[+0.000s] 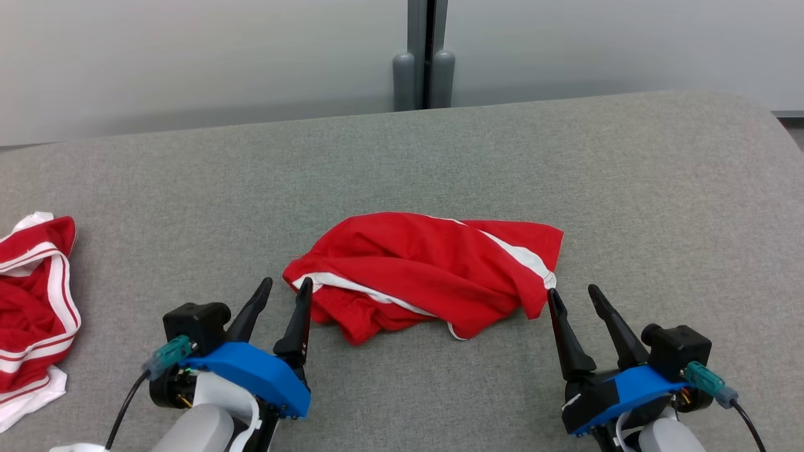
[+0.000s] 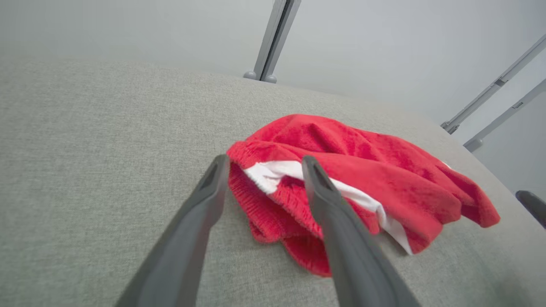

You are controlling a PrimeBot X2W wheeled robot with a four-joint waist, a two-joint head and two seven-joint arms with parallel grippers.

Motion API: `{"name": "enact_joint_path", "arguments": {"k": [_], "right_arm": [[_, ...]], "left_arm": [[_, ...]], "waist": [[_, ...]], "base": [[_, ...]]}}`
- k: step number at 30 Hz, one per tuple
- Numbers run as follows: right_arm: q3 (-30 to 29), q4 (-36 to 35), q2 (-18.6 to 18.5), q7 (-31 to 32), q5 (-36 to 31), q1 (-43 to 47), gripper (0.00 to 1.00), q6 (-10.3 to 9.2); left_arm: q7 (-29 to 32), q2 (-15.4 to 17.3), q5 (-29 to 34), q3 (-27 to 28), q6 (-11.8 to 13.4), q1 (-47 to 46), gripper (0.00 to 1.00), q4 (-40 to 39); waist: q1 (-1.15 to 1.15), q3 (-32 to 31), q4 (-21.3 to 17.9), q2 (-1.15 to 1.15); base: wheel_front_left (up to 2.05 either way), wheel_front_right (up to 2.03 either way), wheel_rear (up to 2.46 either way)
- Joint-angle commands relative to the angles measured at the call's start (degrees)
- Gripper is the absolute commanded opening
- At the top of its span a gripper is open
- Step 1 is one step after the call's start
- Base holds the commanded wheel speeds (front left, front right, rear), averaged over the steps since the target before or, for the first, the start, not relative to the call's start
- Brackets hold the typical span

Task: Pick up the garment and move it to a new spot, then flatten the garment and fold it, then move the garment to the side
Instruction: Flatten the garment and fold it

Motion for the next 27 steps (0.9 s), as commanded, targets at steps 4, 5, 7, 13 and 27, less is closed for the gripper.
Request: {"name": "enact_joint_path", "arguments": {"k": [4,5,7,13,27], "right_arm": [[-0.5,0.36,-0.26,-0.23,-0.52,0.97,1.0,0.03],[-0.76,0.27,-0.25,-0.2,-0.7,1.2,1.0,0.03],[-1.34,0.15,-0.25,0.02,-1.18,1.82,1.0,0.03],[-2.94,-1.02,-0.25,1.39,-2.75,3.27,1.0,0.03],[-1.75,-3.52,-0.25,3.74,-2.24,5.55,1.0,0.03]], "left_arm": [[-5.33,0.45,0.64,1.16,-1.43,2.62,1.0,0.02],[-6.39,0.45,0.74,1.62,-1.61,3.12,1.0,0.13],[-7.95,0.5,1.84,2.93,-2.07,3.98,1.0,0.28],[-8.84,-0.85,9.66,11.54,-2.35,7.94,1.0,-2.88],[-8.89,-5.0,20.79,25.61,-4.71,16.17,1.0,-3.02]], "waist": [[0.0,-1.77,-0.67,0.0],[0.0,-2.1,-0.72,0.0],[0.0,-2.86,-0.75,0.0],[0.0,-4.57,-0.47,0.0],[0.0,-6.54,0.15,0.0]], "base": [[0.0,0.0,0.0],[0.0,0.0,0.0],[0.0,0.0,0.0],[0.0,0.0,0.0],[0.0,0.0,0.0]]}}
